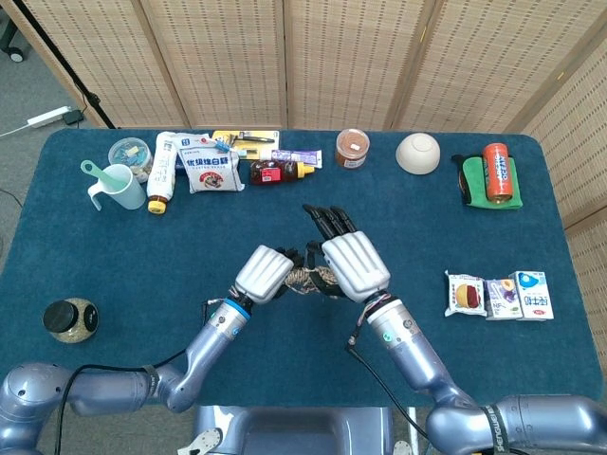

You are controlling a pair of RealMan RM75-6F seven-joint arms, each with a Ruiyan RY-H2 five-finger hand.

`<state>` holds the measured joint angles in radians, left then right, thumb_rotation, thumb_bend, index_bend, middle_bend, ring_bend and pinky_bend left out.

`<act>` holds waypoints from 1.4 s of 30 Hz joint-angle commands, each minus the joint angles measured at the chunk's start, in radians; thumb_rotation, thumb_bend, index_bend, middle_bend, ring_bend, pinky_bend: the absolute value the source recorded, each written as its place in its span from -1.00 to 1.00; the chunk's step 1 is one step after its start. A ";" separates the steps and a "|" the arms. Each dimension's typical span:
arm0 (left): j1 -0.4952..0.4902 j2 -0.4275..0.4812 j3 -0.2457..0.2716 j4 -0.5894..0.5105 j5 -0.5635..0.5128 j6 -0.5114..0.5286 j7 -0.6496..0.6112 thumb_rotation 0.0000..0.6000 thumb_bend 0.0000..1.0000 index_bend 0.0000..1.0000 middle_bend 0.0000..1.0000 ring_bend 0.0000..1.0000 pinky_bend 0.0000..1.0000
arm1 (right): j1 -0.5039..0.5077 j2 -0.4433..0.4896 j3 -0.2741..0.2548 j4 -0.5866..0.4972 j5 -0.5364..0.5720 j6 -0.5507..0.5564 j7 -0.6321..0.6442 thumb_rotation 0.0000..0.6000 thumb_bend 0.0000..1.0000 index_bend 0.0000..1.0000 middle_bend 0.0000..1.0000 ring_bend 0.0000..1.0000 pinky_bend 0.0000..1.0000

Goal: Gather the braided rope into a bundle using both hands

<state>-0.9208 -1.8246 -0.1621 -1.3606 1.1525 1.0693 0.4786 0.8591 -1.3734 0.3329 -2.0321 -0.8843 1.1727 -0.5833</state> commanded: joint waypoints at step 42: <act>0.050 0.124 -0.111 -0.227 0.055 0.054 -0.107 1.00 0.05 0.12 -0.11 0.03 0.45 | 0.025 -0.070 -0.093 0.400 0.077 -0.392 0.428 1.00 -0.03 0.47 -1.00 -1.00 -1.00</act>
<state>-0.8700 -1.6991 -0.2723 -1.5891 1.2088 1.1226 0.3704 0.8865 -1.4453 0.2419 -1.6293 -0.8055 0.7792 -0.1572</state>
